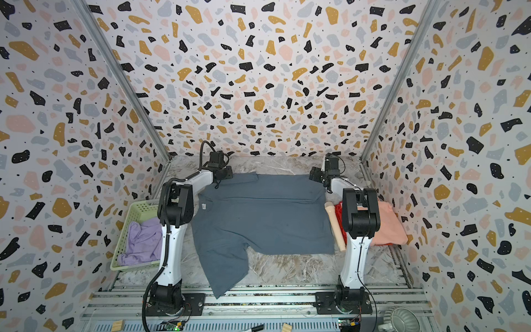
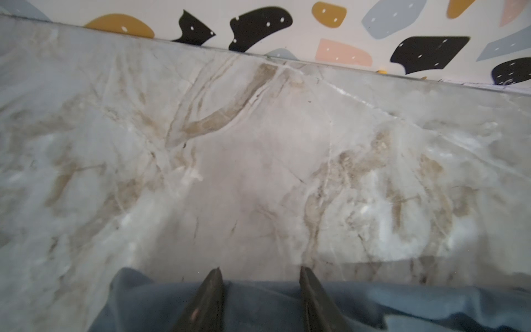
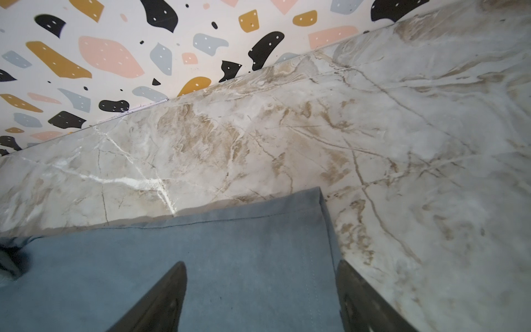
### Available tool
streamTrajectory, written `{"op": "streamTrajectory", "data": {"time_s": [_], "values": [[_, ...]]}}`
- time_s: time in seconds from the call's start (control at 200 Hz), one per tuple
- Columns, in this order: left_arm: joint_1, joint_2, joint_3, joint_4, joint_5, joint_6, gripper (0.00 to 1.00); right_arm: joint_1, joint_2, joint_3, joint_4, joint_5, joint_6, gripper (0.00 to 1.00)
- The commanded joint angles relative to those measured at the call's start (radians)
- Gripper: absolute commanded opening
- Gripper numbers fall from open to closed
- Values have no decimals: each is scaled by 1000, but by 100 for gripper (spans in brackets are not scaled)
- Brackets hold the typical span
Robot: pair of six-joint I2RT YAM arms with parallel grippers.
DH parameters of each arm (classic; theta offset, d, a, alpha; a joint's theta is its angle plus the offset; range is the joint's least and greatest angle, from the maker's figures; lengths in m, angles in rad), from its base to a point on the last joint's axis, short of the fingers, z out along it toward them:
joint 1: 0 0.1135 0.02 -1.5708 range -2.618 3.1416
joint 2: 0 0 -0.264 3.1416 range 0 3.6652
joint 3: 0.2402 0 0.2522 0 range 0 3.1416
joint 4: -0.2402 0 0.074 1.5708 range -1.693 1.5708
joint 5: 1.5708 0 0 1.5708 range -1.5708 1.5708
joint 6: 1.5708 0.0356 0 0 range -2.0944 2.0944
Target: Fold and stack the t-shirts
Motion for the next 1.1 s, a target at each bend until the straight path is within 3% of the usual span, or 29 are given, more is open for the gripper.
{"op": "streamTrajectory", "data": {"time_s": [0.0,0.26,0.395,0.566,0.801,0.981,1.096], "values": [[6,-4,31,-1,-17,13,34,-12,5,11,23,1,-7,81],[6,-19,26,12,-7,15,0,-14,93,108,-21,-4,10,81],[7,-28,28,11,1,18,0,-14,142,153,-32,-17,14,79],[6,-95,8,28,29,25,0,-10,200,229,-112,19,33,70],[6,-178,33,89,153,-3,0,-14,215,260,-114,2,53,57],[6,-130,81,250,229,-92,0,-14,224,258,-100,-19,82,43],[6,-30,152,402,239,-188,0,-14,229,257,-88,-31,100,40]]}}
